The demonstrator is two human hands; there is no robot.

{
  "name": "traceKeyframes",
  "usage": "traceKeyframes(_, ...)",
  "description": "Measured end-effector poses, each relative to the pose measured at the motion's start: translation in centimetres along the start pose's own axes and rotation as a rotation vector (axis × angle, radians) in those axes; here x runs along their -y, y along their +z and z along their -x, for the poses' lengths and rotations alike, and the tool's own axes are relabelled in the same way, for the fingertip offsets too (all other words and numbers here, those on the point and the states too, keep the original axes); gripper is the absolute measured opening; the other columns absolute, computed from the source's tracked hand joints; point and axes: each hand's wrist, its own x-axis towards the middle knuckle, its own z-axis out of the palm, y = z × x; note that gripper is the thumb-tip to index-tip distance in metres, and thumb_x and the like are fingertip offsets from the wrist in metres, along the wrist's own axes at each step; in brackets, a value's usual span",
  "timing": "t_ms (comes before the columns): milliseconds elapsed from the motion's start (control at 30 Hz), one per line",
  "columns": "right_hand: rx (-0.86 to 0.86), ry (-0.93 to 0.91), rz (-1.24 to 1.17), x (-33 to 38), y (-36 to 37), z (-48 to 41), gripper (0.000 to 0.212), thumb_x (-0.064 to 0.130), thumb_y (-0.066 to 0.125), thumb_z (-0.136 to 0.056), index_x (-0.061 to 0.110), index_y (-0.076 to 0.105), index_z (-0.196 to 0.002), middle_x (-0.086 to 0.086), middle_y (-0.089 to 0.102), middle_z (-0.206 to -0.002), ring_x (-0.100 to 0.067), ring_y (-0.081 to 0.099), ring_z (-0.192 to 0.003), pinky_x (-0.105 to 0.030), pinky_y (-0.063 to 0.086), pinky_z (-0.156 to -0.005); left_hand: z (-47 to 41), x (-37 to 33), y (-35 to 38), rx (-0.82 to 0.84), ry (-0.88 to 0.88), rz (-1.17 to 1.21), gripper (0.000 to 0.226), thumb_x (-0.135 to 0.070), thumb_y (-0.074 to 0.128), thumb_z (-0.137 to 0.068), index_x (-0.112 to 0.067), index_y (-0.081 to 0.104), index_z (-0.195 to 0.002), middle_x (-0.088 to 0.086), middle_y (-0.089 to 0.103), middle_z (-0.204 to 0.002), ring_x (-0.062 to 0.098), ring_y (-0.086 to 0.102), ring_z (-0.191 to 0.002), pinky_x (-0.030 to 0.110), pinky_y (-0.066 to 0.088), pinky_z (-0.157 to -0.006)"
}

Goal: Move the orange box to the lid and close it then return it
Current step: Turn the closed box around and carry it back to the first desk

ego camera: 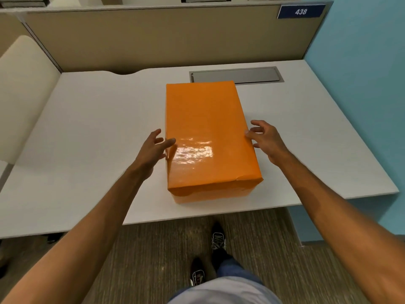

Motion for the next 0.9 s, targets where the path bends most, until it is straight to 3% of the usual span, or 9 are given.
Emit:
traceKeyframes(167,0.011,-0.137,0.126,1.5,0.1,-5.3,0.059,0.033,0.063,-0.095,0.019,0.043,-0.148,-0.01,0.051,-0.147,-0.028,0.054,-0.128,-0.037,0.047,-0.096,-3.8,-2.5,0.4,-0.069,0.075,-0.076,0.081,-0.043,0.068,-0.088,-0.026,0.026,-0.155,0.009,0.034,-0.16,0.034,0.039,-0.141,0.058,0.038,-0.111)
traceKeyframes(433,0.048,-0.189,0.121,3.6,0.4,-13.6,0.057,0.033,0.062,-0.096,0.016,0.044,-0.147,-0.01,0.053,-0.147,-0.027,0.054,-0.13,-0.041,0.047,-0.1,-10.8,-5.5,1.1,-0.152,0.048,-0.055,0.075,-0.041,0.065,-0.092,-0.017,0.031,-0.154,0.011,0.037,-0.158,0.034,0.041,-0.14,0.057,0.035,-0.113)
traceKeyframes(500,0.033,-0.169,0.069,4.1,0.6,-15.4,0.052,0.031,0.061,-0.097,0.015,0.048,-0.144,-0.01,0.057,-0.142,-0.028,0.056,-0.126,-0.04,0.048,-0.099,-12.5,-6.3,1.0,-0.152,0.028,-0.019,0.071,-0.04,0.064,-0.093,-0.011,0.036,-0.151,0.011,0.041,-0.156,0.033,0.042,-0.139,0.052,0.036,-0.113)
traceKeyframes(600,0.017,-0.101,-0.039,4.6,1.1,-17.5,0.046,0.03,0.059,-0.098,0.014,0.052,-0.14,-0.01,0.06,-0.137,-0.029,0.058,-0.123,-0.049,0.053,-0.099,-14.6,-7.5,0.7,-0.135,-0.047,0.063,0.051,-0.044,0.063,-0.092,-0.014,0.057,-0.132,0.008,0.056,-0.139,0.033,0.05,-0.129,0.054,0.038,-0.112)
traceKeyframes(700,0.032,-0.035,-0.145,4.7,1.5,-18.7,0.041,0.03,0.059,-0.098,0.016,0.057,-0.136,-0.009,0.063,-0.131,-0.029,0.061,-0.117,-0.052,0.057,-0.09,-15.9,-7.8,0.7,-0.136,-0.116,0.064,0.061,-0.051,0.059,-0.092,-0.01,0.053,-0.137,0.012,0.055,-0.143,0.035,0.056,-0.124,0.051,0.046,-0.104)
traceKeyframes(800,0.018,0.02,-0.214,4.5,1.9,-19.2,0.039,0.033,0.06,-0.097,0.02,0.058,-0.134,-0.009,0.065,-0.127,-0.028,0.064,-0.112,-0.053,0.057,-0.088,-16.6,-7.0,0.9,-0.166,-0.104,0.04,0.059,-0.056,0.058,-0.09,-0.012,0.06,-0.13,0.01,0.063,-0.131,0.032,0.062,-0.114,0.046,0.051,-0.092)
traceKeyframes(900,-0.005,0.018,-0.214,4.1,2.3,-19.4,0.041,0.034,0.059,-0.098,0.021,0.058,-0.136,-0.008,0.064,-0.129,-0.027,0.064,-0.112,-0.051,0.057,-0.087,-16.8,-6.4,1.0,-0.157,-0.089,0.036,0.058,-0.059,0.057,-0.09,-0.014,0.063,-0.127,0.008,0.066,-0.124,0.032,0.063,-0.114,0.05,0.05,-0.097)
